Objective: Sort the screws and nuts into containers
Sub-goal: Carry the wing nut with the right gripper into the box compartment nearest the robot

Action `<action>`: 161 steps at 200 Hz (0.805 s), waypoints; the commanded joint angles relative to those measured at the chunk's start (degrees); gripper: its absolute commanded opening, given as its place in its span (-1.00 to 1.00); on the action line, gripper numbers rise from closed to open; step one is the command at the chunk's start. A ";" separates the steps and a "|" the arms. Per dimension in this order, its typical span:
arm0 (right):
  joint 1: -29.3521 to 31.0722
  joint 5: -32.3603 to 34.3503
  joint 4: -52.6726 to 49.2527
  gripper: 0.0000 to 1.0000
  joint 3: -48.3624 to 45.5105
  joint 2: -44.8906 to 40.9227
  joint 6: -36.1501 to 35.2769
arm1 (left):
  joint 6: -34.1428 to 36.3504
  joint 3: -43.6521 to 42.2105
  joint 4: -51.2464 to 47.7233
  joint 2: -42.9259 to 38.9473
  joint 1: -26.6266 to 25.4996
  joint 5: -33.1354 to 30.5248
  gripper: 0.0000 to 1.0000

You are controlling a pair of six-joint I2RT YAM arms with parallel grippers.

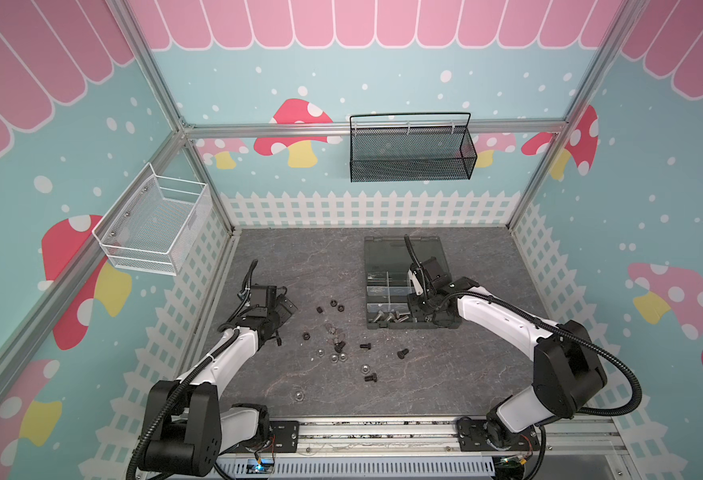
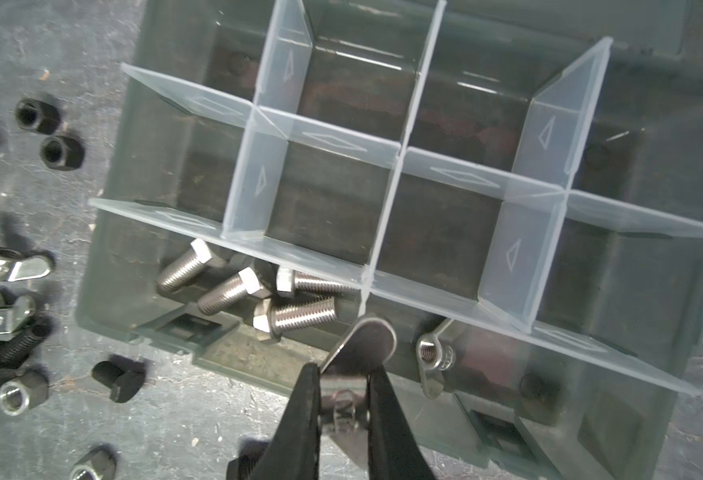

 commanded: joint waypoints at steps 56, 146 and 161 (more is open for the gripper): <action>-1.69 0.73 -0.23 -0.83 -1.73 2.17 -1.55 | -0.55 0.11 0.92 0.47 0.37 0.48 1.00; -2.31 -0.73 0.74 -0.38 -3.81 3.00 -0.88 | -0.48 0.20 0.90 1.21 0.34 0.71 0.99; -2.34 -0.57 0.74 -0.29 -3.85 2.84 -0.76 | -0.49 0.20 0.88 1.13 0.35 0.69 0.99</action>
